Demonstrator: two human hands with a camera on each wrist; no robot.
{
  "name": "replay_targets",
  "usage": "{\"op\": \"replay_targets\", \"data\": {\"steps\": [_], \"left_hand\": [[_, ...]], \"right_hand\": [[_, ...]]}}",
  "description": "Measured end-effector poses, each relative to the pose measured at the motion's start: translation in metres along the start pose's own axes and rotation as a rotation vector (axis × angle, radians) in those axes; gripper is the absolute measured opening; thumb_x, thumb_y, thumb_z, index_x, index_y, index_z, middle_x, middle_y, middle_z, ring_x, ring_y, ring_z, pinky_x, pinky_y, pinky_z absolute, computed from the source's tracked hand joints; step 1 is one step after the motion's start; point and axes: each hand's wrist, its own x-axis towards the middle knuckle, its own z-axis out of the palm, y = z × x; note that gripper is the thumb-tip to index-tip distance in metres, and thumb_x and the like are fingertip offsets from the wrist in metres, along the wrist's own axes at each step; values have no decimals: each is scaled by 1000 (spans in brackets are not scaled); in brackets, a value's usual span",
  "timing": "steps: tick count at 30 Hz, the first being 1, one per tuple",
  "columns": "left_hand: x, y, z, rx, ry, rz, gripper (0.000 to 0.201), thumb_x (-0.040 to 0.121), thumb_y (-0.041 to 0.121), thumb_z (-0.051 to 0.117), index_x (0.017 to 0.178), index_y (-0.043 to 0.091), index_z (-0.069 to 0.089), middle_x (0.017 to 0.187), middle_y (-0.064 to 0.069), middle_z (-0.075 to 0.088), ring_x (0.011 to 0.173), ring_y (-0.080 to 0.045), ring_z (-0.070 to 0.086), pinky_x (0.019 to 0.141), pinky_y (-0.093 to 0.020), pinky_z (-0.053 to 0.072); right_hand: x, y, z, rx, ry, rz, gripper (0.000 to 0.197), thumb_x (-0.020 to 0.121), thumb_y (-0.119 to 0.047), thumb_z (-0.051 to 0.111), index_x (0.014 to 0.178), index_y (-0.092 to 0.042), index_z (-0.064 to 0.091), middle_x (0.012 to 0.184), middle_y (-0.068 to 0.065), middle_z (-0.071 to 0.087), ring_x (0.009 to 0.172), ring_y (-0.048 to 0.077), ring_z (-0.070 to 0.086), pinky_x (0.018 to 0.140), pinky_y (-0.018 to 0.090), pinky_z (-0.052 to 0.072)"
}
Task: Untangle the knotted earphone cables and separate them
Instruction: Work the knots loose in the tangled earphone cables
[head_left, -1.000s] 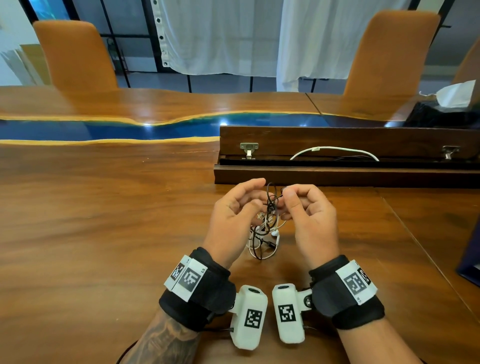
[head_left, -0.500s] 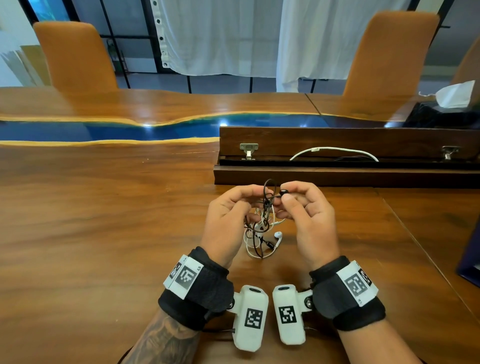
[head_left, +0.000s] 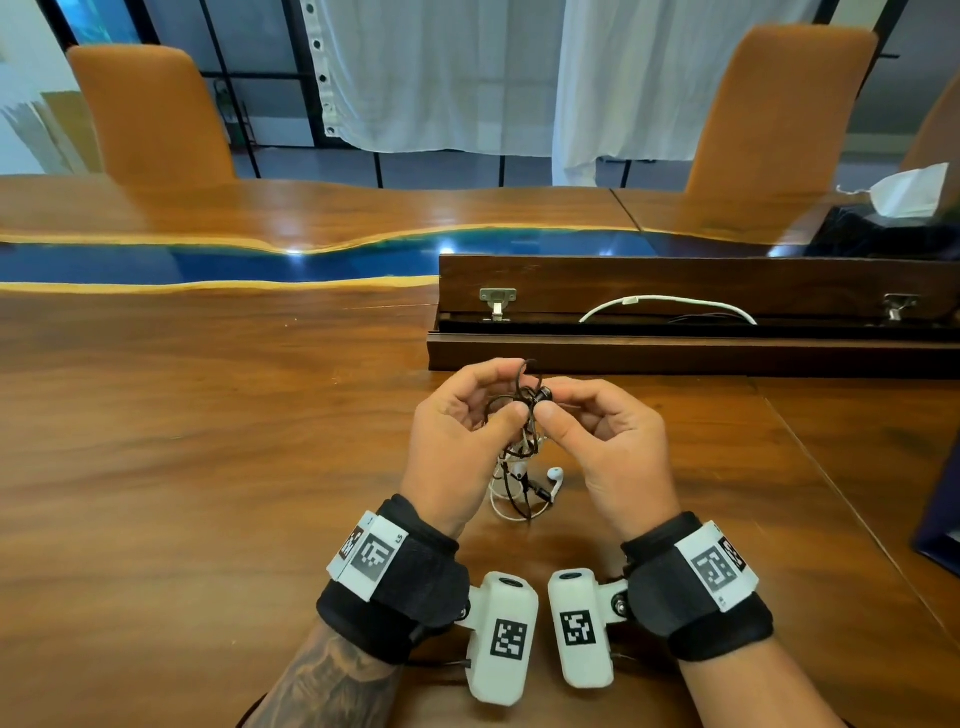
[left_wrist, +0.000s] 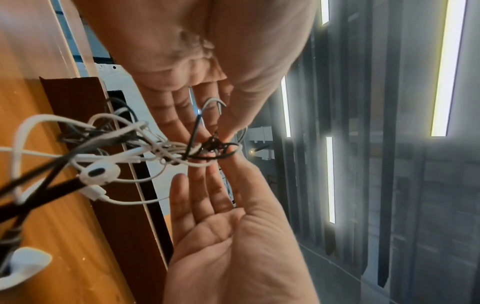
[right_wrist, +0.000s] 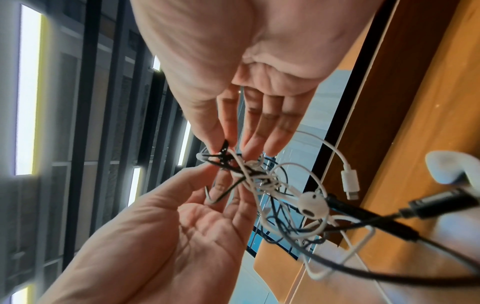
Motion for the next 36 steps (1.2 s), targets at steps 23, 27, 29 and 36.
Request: {"op": "replay_targets", "data": {"steps": [23, 27, 29, 36], "left_hand": [[2, 2, -6, 140, -37, 60, 37, 92, -8, 61, 119, 18, 65, 106, -2, 64, 93, -13, 66, 82, -28, 56], [1, 1, -3, 183, -50, -1, 34, 95, -2, 59, 114, 23, 70, 104, -1, 70, 98, -10, 66, 85, -24, 55], [1, 2, -3, 226, -59, -11, 25, 97, 4, 59, 112, 20, 72, 106, 1, 71, 98, -7, 67, 81, -21, 54], [1, 3, -4, 181, -87, -61, 18, 100, 8, 57, 96, 20, 71, 96, -5, 73, 83, -17, 66, 71, -33, 57]], "right_hand": [[1, 1, -3, -17, -113, 25, 30, 85, 4, 74, 105, -17, 69, 97, -10, 74, 94, 9, 70, 81, 22, 56], [1, -1, -2, -10, -97, -2, 29, 82, 2, 77, 100, -18, 68, 95, -7, 74, 91, 10, 71, 80, 21, 56], [1, -1, -3, -8, -74, -15, 29, 81, 0, 79, 98, -20, 68, 96, -4, 75, 91, 12, 71, 80, 22, 57], [1, -2, -2, 25, -47, 22, 20, 78, -9, 80, 90, -16, 66, 86, -7, 74, 82, 10, 71, 72, 22, 57]]}}
